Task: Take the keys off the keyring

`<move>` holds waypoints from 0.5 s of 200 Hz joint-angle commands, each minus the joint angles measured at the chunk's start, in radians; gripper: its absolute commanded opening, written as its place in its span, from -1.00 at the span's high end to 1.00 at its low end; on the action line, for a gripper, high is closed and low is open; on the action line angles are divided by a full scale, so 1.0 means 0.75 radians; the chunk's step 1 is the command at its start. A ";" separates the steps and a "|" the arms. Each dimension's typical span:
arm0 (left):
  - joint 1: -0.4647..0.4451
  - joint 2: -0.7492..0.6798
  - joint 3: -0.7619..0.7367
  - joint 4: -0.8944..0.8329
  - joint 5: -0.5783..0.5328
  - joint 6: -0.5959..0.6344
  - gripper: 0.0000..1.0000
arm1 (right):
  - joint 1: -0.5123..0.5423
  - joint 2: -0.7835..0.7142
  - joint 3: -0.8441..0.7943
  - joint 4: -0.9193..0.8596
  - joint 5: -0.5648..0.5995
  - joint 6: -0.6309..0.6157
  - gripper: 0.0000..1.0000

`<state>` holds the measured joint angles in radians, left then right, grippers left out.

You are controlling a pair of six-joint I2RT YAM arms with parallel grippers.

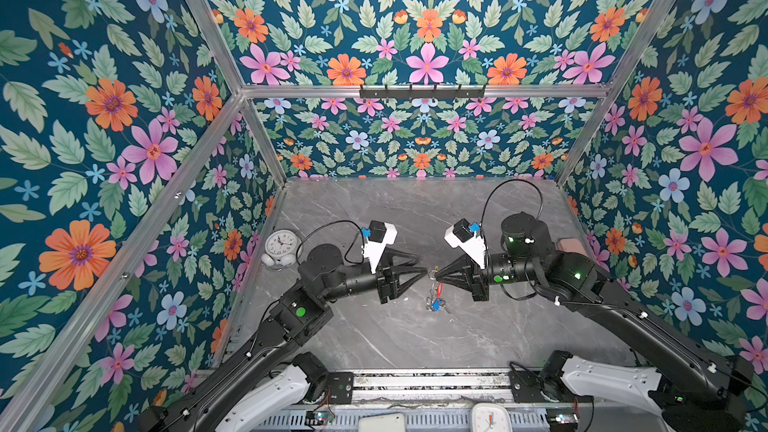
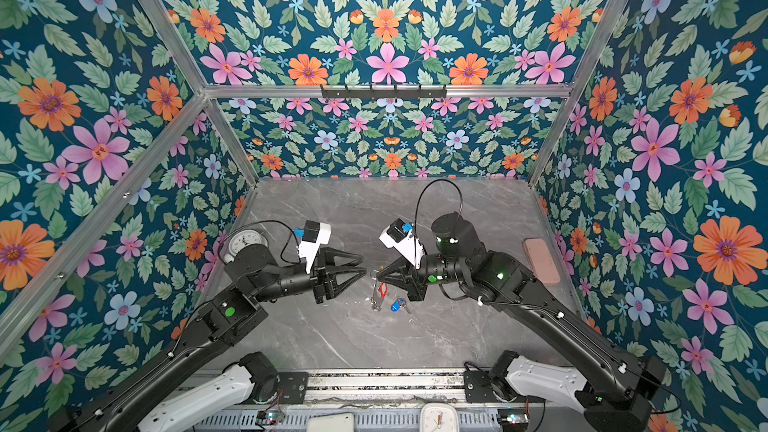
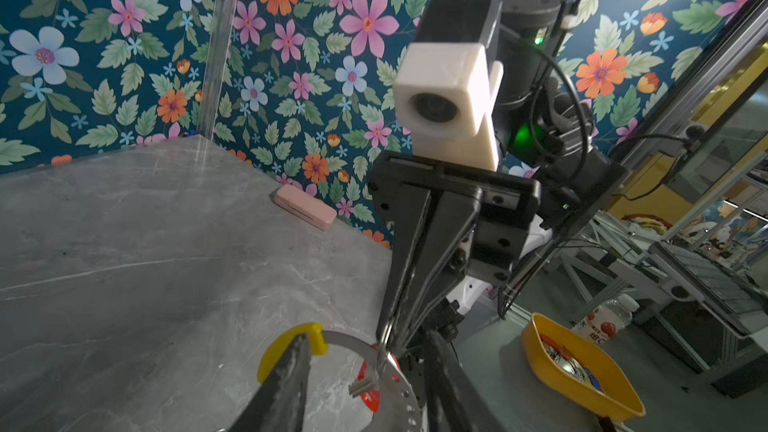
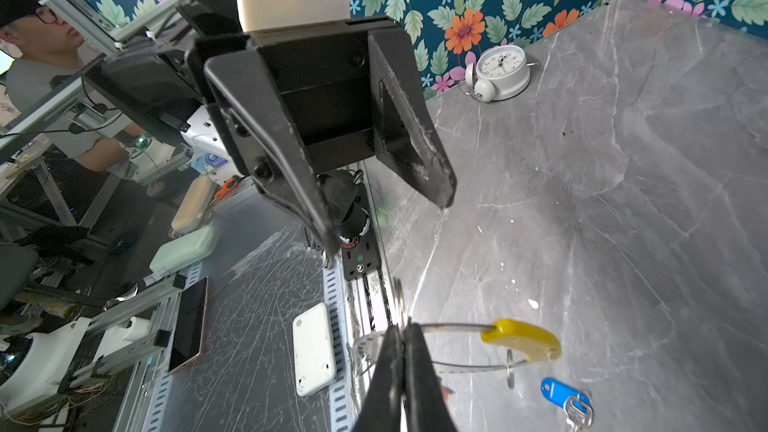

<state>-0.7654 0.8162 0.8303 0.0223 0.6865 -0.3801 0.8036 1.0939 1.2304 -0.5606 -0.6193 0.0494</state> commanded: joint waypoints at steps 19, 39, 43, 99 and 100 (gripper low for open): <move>0.003 0.051 0.063 -0.223 0.120 0.185 0.18 | 0.000 0.040 0.053 -0.115 -0.055 -0.055 1.00; 0.001 0.080 0.081 -0.249 0.160 0.212 0.26 | 0.000 0.058 0.070 -0.131 -0.066 -0.056 1.00; 0.001 0.084 0.081 -0.249 0.170 0.214 0.27 | 0.000 0.063 0.071 -0.135 -0.069 -0.059 1.00; 0.000 0.135 0.116 -0.244 0.255 0.229 0.54 | 0.000 0.095 0.087 -0.149 -0.079 -0.059 1.00; 0.000 0.136 0.116 -0.244 0.256 0.229 0.54 | -0.001 0.096 0.087 -0.149 -0.079 -0.058 1.00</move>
<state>-0.7658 0.9096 0.9043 -0.1635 0.8295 -0.2295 0.8032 1.1603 1.2881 -0.6712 -0.6598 0.0185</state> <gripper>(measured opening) 0.251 0.052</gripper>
